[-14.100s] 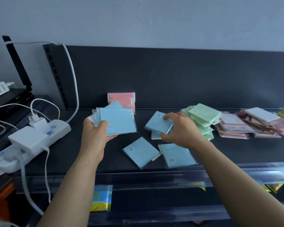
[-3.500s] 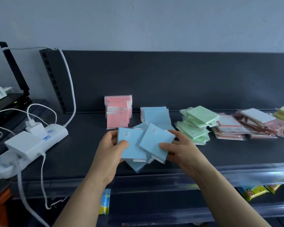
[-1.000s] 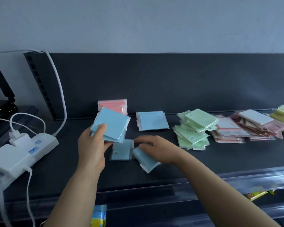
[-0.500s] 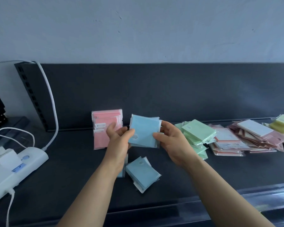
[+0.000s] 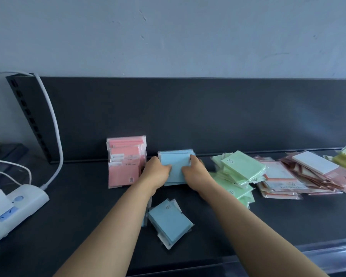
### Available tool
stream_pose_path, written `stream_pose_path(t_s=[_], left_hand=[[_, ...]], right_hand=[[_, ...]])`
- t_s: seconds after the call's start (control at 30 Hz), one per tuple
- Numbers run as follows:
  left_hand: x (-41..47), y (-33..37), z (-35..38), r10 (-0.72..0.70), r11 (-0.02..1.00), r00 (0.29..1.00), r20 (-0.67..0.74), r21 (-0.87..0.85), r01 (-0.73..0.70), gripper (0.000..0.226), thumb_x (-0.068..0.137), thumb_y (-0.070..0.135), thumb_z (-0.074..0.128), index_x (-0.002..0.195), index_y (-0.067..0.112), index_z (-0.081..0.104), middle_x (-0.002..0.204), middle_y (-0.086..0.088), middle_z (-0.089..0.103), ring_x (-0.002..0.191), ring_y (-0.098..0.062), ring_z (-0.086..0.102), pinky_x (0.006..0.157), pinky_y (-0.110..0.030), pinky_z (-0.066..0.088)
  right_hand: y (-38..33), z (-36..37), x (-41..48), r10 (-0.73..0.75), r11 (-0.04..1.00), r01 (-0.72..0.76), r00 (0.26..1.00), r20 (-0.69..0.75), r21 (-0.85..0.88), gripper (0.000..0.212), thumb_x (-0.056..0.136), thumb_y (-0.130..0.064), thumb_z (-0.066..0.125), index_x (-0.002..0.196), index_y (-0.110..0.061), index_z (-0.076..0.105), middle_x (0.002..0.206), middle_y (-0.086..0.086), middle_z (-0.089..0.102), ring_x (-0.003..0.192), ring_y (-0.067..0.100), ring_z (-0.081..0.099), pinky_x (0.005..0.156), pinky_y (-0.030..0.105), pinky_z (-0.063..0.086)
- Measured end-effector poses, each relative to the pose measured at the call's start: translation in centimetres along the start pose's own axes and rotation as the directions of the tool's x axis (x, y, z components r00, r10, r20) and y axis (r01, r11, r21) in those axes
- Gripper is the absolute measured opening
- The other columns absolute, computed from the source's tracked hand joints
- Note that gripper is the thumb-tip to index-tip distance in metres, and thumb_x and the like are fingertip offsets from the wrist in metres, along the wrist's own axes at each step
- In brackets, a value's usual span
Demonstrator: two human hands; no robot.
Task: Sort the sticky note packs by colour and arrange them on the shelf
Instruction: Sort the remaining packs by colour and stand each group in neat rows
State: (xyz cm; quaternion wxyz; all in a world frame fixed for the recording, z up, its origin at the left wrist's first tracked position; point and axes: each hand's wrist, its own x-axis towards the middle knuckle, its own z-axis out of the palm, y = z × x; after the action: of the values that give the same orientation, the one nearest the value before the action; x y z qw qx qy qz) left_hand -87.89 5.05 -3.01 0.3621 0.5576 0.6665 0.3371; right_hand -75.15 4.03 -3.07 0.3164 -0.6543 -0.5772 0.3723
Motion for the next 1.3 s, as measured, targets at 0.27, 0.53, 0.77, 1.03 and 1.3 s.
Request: stream_pose_path(t_s=[0.27, 0.53, 0.77, 1.03, 1.3], left_hand=[[1.6, 0.4, -0.9, -0.11, 0.969, 0.992, 0.058, -0.217, 0.12, 0.031, 0.074, 0.007, 0.08, 0.094, 0.011, 0.056, 0.098, -0.004, 0.067, 0.092, -0.019, 0.063, 0.086, -0.033, 0.05], [1.0, 0.2, -0.8, 0.062, 0.962, 0.993, 0.104, -0.271, -0.031, 0.061, 0.075, 0.003, 0.078, 0.126, 0.021, 0.052, 0.112, 0.006, 0.065, 0.1, -0.013, 0.064, 0.093, -0.033, 0.053], [1.6, 0.2, -1.3, 0.289, 0.95, 0.957, -0.004, -0.117, -0.288, 0.081, 0.082, 0.006, 0.07, 0.144, 0.037, 0.03, 0.137, 0.01, 0.044, 0.12, -0.01, 0.05, 0.097, -0.033, 0.048], [3.0, -0.3, 0.1, 0.143, 0.99, 0.986, 0.092, 0.002, -0.143, 0.09, 0.091, 0.008, 0.053, 0.151, 0.035, -0.009, 0.147, 0.006, 0.036, 0.113, -0.012, 0.049, 0.079, -0.019, 0.042], [2.8, -0.3, 0.7, 0.127, 0.989, 0.987, 0.1, 0.068, -0.135, 0.074, 0.094, 0.008, 0.048, 0.152, 0.02, 0.004, 0.149, -0.005, 0.027, 0.129, -0.02, 0.04, 0.109, -0.032, 0.033]], right_hand=[[0.3, -0.5, 1.4, 0.028, 0.965, -0.02, 0.999, -0.027, 0.261, 0.058, 0.089, -0.016, 0.046, 0.143, -0.024, 0.027, 0.132, 0.005, 0.046, 0.111, 0.023, 0.053, 0.08, 0.029, 0.044], [1.4, -1.4, 2.3, 0.017, 0.919, -0.003, 0.999, -0.031, 0.394, 0.048, 0.069, -0.013, 0.06, 0.115, -0.014, 0.047, 0.124, 0.007, 0.045, 0.103, 0.025, 0.057, 0.081, 0.037, 0.054], [1.5, -2.0, 3.2, -0.184, 0.934, 0.183, 0.983, -0.027, 0.307, 0.086, 0.067, -0.016, 0.068, 0.14, -0.034, 0.027, 0.132, 0.002, 0.039, 0.115, 0.022, 0.051, 0.089, 0.038, 0.053], [1.8, -0.1, 4.7, -0.16, 0.933, 0.16, 0.987, -0.027, 0.322, 0.078, 0.064, -0.005, 0.05, 0.131, -0.041, 0.034, 0.132, 0.005, 0.047, 0.108, 0.021, 0.057, 0.084, 0.04, 0.057], [2.3, -1.3, 4.9, -0.201, 0.926, 0.175, 0.978, 0.047, 0.333, 0.068, 0.077, 0.014, 0.046, 0.123, -0.036, 0.044, 0.112, -0.004, 0.064, 0.104, 0.012, 0.062, 0.084, 0.028, 0.054]])
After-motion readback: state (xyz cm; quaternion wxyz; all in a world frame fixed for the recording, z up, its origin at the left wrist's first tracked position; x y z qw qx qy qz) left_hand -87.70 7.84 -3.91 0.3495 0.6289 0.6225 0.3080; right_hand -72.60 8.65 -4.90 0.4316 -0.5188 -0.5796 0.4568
